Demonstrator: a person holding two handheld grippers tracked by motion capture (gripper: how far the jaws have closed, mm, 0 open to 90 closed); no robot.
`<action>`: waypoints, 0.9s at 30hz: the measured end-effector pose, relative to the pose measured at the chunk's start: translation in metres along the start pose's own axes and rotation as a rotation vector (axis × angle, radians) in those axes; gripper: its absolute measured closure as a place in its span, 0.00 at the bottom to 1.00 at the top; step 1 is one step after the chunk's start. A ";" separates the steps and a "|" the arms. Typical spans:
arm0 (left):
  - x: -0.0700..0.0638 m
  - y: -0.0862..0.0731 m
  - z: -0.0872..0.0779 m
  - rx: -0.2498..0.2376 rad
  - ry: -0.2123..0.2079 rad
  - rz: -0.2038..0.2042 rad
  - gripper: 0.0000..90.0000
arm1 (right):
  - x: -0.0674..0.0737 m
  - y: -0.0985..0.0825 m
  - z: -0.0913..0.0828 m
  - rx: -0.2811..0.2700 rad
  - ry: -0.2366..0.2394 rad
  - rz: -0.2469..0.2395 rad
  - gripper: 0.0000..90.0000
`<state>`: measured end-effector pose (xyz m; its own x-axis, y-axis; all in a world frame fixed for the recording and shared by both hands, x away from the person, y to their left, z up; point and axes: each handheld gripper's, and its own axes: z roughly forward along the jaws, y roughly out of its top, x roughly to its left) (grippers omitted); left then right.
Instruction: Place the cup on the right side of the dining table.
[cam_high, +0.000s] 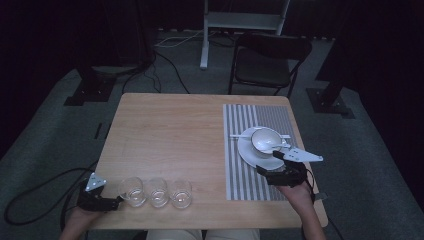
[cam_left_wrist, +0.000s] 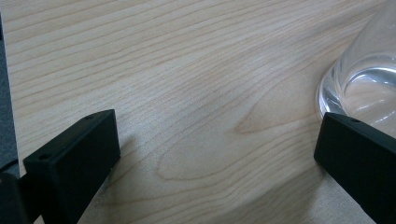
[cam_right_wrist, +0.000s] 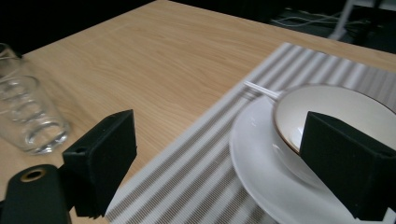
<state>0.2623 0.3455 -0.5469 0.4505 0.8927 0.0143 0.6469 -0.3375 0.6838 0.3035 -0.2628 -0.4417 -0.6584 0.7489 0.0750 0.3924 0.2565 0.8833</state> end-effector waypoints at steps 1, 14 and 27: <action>0.000 0.000 0.000 0.000 0.000 0.000 0.01 | 0.002 0.002 0.002 -0.003 0.007 -0.006 0.12; 0.000 0.000 0.000 0.000 0.000 0.000 0.01 | 0.027 0.022 0.028 -0.004 0.125 -0.057 0.12; 0.000 0.000 0.000 0.000 -0.002 0.004 0.01 | 0.064 0.030 0.058 0.003 0.262 -0.099 0.12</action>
<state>0.2625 0.3455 -0.5469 0.4541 0.8908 0.0152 0.6455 -0.3407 0.6836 0.3103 -0.1723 -0.4373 -0.8371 0.5367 0.1056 0.3193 0.3227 0.8910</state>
